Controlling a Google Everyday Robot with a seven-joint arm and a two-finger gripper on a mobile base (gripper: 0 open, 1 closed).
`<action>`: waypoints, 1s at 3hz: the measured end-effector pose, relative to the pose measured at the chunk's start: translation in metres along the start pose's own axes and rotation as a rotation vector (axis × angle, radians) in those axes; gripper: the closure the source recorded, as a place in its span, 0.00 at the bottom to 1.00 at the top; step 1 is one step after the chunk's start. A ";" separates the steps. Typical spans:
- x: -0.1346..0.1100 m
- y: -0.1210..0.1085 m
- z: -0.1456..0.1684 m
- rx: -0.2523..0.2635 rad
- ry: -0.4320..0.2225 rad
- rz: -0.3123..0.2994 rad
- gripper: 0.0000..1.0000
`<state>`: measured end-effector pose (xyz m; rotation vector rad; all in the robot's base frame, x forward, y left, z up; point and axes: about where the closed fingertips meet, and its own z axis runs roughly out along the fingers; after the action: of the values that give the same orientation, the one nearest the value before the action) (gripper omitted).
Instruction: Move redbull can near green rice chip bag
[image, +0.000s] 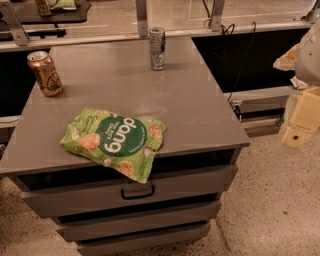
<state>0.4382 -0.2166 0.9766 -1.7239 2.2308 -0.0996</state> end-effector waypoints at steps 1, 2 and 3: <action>0.000 0.000 0.000 0.000 0.000 0.000 0.00; 0.000 -0.004 0.001 0.016 -0.020 0.008 0.00; -0.002 -0.032 0.018 0.061 -0.078 0.051 0.00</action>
Offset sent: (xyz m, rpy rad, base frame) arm 0.0114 -0.0031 -0.0046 0.0482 -0.0314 -0.0156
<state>0.4738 -0.2211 0.9677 -1.6099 2.1908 -0.0861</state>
